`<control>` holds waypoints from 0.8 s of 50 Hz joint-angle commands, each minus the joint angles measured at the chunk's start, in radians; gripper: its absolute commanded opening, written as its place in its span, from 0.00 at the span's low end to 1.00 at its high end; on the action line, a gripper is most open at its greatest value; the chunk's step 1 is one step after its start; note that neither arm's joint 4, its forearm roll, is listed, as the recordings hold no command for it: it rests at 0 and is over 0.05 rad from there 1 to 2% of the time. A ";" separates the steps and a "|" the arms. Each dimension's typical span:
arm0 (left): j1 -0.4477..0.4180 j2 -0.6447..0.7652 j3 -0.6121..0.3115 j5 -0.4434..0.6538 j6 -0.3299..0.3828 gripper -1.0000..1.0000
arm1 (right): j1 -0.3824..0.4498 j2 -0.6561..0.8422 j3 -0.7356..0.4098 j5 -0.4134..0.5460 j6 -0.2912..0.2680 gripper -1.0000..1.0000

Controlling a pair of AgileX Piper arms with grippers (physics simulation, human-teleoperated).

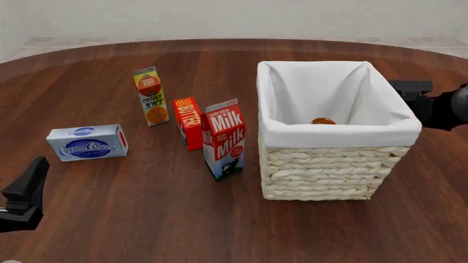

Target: Pick up the alphabet soup and the tomato sauce, and put them in the basket.

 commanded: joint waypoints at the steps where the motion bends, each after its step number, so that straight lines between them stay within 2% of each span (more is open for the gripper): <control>1: -0.001 0.004 0.000 -0.004 0.000 1.00 | -0.003 0.004 0.002 -0.007 -0.009 0.00; 12: -0.001 0.014 0.000 -0.013 0.000 1.00 | 0.000 -0.018 0.001 -0.011 -0.031 0.00; 40: -0.004 0.002 0.000 0.000 0.002 1.00 | -0.009 -0.096 -0.005 0.006 -0.034 0.00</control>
